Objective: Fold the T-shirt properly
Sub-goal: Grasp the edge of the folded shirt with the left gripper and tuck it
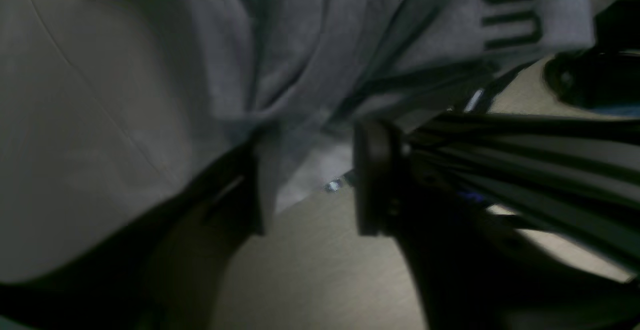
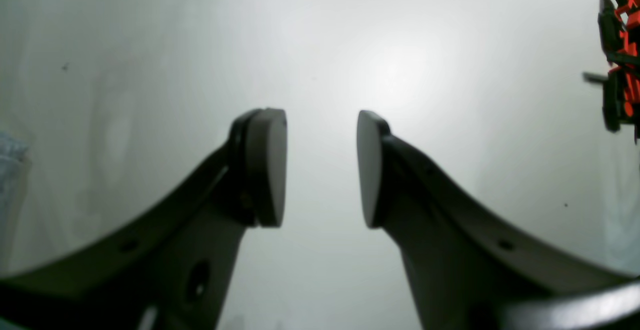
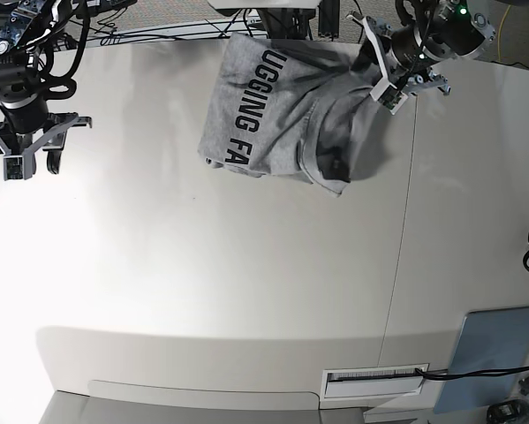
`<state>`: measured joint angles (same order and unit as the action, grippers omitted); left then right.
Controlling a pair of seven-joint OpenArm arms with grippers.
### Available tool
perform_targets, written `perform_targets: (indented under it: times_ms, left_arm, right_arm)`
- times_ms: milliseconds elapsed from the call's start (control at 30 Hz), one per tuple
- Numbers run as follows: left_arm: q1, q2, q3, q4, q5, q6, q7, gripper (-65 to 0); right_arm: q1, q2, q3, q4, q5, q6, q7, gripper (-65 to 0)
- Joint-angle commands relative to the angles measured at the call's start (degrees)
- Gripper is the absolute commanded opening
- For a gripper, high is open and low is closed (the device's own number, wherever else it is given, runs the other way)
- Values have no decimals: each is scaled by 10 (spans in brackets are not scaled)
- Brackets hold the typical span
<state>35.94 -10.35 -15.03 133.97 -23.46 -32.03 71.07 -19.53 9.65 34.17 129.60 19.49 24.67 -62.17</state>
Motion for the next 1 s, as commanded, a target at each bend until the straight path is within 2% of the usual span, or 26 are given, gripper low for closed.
perform_targets:
  times_ms: [0, 133, 200, 267, 400, 600, 700, 767, 867, 933, 967]
  left_arm:
    - [0, -3, -1, 9, 22, 1, -21, -376]
    - [-5, -3, -1, 9, 108, 72, -160, -377]
    - [-6, -3, -1, 9, 103, 73, -234, -377]
    - [-14, -3, 3, 2, 78, 62, -275, -377]
    - [-70, -3, 43, -59, 61, 62, -274, -377]
    - [-201, -3, 95, -207, 40, 136, -274, -377]
    - [-248, -3, 96, -266, 37, 156, -273, -377]
    - [-268, -3, 96, -300, 31, 157, -267, -377]
    - [-289, -3, 97, -351, -10, 150, -256, -377]
    - [-299, -3, 96, -383, -27, 124, -256, -386]
    - [-303, -3, 96, -393, -35, 114, -256, -412]
  right_arm:
    - [2, 7, 4, 8, 2, -2, 11, -417]
    - [2, 7, 4, 8, 2, -2, 7, -417]
    - [2, 7, 4, 8, 2, -2, 3, -417]
    - [2, 7, 4, 8, 2, -2, 1, -417]
    - [2, 7, 4, 8, 2, -2, -4, -417]
    - [2, 7, 4, 8, 2, -2, -11, -417]
    - [2, 7, 4, 8, 2, -2, -15, -417]
    - [2, 7, 4, 8, 2, -2, -15, -417]
    - [2, 7, 4, 8, 2, -2, -12, -417]
    - [2, 7, 4, 8, 2, -2, -12, -417]
    - [2, 7, 4, 8, 2, -2, -12, -417]
